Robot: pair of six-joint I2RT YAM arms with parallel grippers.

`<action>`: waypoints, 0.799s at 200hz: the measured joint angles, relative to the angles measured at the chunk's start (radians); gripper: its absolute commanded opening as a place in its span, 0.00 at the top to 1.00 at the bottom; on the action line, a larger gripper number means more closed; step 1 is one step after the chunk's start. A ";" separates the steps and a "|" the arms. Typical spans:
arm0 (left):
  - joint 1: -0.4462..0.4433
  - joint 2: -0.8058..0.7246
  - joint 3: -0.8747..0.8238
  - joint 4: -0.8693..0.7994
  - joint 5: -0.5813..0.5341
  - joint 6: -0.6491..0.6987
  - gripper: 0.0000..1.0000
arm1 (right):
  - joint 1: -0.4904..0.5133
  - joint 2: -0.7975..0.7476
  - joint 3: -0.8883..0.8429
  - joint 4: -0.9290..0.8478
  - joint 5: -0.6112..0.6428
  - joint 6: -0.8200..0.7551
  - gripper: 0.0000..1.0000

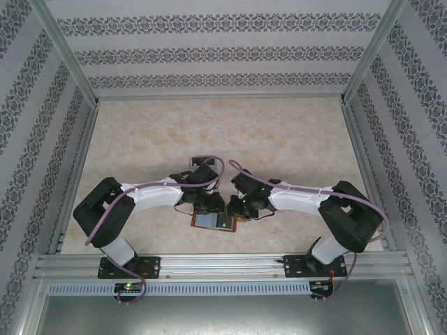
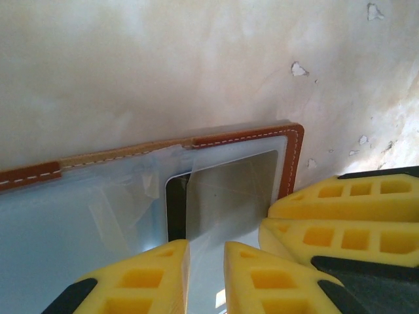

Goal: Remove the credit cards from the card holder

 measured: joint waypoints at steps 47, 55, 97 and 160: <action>0.000 0.017 -0.006 0.021 0.006 -0.007 0.75 | 0.000 0.005 0.003 0.010 -0.003 -0.001 0.78; 0.000 0.018 -0.006 0.022 0.008 -0.008 0.75 | 0.000 0.005 0.003 0.010 -0.003 -0.003 0.78; 0.000 0.018 -0.006 0.018 0.000 -0.006 0.72 | 0.000 0.005 0.005 0.003 0.002 -0.005 0.76; 0.000 0.011 -0.002 -0.011 -0.023 0.006 0.70 | 0.000 0.005 0.013 -0.019 0.021 -0.024 0.75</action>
